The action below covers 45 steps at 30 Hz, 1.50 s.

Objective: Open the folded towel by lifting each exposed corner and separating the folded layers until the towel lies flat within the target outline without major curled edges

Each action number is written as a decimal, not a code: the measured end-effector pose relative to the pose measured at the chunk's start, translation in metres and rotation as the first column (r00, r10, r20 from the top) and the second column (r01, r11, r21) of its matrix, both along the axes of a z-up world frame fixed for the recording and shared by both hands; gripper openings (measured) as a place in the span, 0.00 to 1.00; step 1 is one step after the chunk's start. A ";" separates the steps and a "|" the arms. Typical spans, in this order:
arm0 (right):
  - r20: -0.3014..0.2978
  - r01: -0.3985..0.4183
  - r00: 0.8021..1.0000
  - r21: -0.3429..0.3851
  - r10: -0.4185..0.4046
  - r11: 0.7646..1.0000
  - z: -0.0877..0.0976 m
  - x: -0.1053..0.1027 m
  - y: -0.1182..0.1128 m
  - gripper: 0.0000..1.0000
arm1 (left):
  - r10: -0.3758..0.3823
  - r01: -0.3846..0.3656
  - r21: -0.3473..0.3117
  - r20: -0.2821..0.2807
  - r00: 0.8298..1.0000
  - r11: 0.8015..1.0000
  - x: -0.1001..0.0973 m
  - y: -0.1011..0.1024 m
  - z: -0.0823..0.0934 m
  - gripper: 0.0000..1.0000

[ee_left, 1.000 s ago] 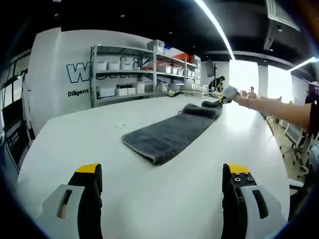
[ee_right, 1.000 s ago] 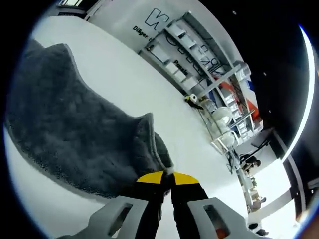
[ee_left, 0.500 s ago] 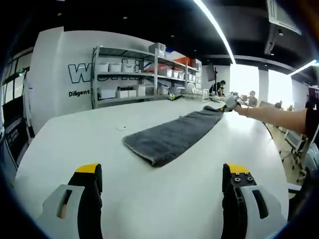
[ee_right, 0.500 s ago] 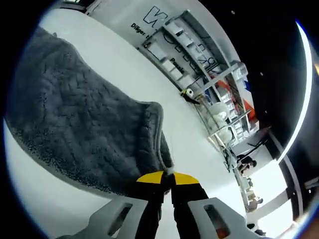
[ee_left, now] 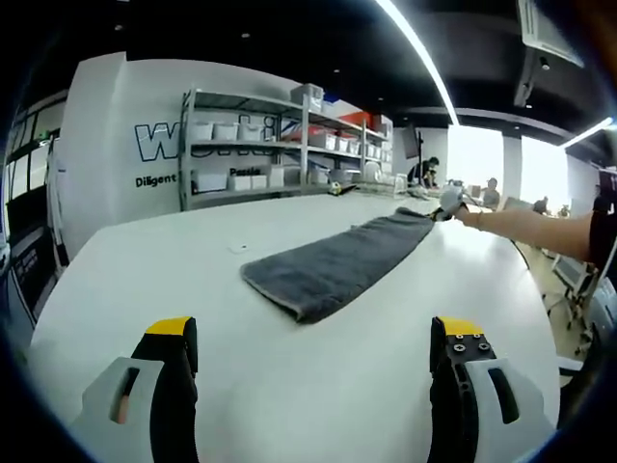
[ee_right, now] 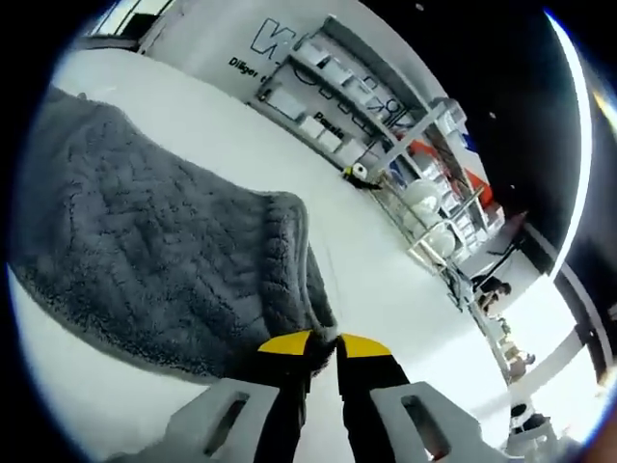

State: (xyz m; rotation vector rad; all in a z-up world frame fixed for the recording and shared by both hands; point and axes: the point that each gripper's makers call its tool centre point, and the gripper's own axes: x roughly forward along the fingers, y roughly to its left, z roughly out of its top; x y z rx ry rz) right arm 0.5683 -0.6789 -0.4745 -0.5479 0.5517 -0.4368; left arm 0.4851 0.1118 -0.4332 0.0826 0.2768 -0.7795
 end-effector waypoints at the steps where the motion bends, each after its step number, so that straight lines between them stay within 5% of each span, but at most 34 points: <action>1: 0.014 0.009 1.000 0.008 -0.009 1.000 0.003 -0.001 -0.002 0.26 | 0.000 0.000 0.000 0.000 1.000 1.000 0.000 0.000 0.000 0.99; 6: 0.128 -0.017 0.992 0.075 0.007 0.997 0.033 -0.003 0.004 0.35 | -0.005 0.005 -0.003 -0.001 1.000 1.000 0.000 -0.001 0.000 0.99; 11: 0.200 -0.093 0.979 0.252 0.042 0.963 0.050 0.000 0.034 0.53 | -0.008 0.008 -0.008 0.003 1.000 1.000 -0.002 -0.002 0.002 0.99; 15: 0.171 -0.127 0.982 0.297 0.078 0.946 0.056 -0.007 0.051 0.67 | -0.007 0.007 -0.020 0.007 1.000 1.000 -0.003 -0.003 0.004 0.99; 23: 0.130 -0.184 0.982 0.487 0.137 0.854 0.045 -0.036 0.112 0.91 | -0.010 0.010 -0.018 -0.001 1.000 1.000 -0.003 -0.004 0.001 0.99; 29: 0.073 -0.233 0.971 0.525 0.230 0.819 0.043 -0.061 0.156 0.99 | -0.012 0.012 -0.014 -0.010 1.000 1.000 -0.002 -0.004 -0.002 0.99; 35: 0.043 -0.295 0.948 0.497 0.317 0.816 0.052 -0.077 0.202 0.99 | -0.003 0.002 -0.023 -0.013 1.000 1.000 0.001 -0.001 -0.001 0.99; 45: 0.047 -0.454 0.865 0.500 0.500 0.738 0.056 -0.088 0.300 0.99 | 0.004 -0.004 -0.017 -0.021 1.000 1.000 0.005 0.000 -0.003 0.99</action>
